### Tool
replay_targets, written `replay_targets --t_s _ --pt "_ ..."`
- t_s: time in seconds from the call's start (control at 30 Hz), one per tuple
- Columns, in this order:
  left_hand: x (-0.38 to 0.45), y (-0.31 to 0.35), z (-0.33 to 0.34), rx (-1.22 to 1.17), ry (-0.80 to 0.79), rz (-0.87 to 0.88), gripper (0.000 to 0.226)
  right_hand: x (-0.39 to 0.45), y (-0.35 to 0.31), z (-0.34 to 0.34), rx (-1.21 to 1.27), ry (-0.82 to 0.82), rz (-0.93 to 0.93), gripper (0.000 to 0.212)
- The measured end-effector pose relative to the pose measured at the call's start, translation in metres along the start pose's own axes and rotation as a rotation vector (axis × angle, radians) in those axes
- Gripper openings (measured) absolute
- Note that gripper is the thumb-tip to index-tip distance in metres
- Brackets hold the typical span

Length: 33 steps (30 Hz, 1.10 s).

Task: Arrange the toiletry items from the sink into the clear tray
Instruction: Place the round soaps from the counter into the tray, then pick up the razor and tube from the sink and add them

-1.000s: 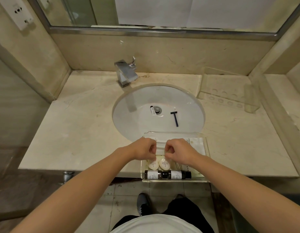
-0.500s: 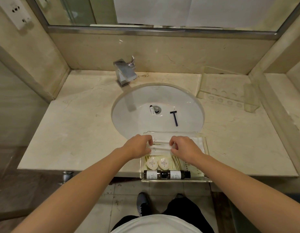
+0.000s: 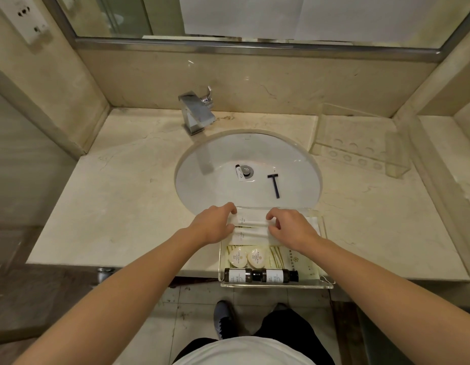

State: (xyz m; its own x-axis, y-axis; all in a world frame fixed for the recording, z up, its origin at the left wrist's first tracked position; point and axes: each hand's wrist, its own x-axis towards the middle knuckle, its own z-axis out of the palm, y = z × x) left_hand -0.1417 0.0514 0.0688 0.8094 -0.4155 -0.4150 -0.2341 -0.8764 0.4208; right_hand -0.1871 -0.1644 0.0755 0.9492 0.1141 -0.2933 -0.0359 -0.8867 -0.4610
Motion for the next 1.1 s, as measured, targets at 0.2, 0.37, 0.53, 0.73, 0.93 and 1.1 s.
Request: replay_targets --t_s 0.2,0.37,0.53,0.73,0.93,1.1 --pt "0.002 -0.005 -0.001 0.030 0.000 -0.011 0.017 0.006 0.003 0.001 -0.026 -0.021 0.015 0.024" --pt "0.004 -0.005 -0.003 0.033 -0.014 -0.007 0.013 0.011 0.002 -0.003 -0.072 -0.025 -0.005 0.021" --pt "0.010 -0.005 -0.008 0.025 -0.010 -0.013 0.012 0.019 0.001 -0.007 -0.076 -0.011 -0.012 0.018" --pt "0.027 -0.003 -0.018 -0.041 0.043 -0.032 0.015 0.031 0.004 -0.013 -0.042 0.047 0.012 0.018" --pt "0.047 -0.001 -0.024 -0.189 0.104 -0.079 0.010 0.051 0.012 -0.017 0.006 0.085 0.050 0.016" --pt "0.071 -0.005 -0.031 -0.344 0.127 -0.192 0.013 0.078 0.024 -0.022 0.037 0.081 0.110 0.018"
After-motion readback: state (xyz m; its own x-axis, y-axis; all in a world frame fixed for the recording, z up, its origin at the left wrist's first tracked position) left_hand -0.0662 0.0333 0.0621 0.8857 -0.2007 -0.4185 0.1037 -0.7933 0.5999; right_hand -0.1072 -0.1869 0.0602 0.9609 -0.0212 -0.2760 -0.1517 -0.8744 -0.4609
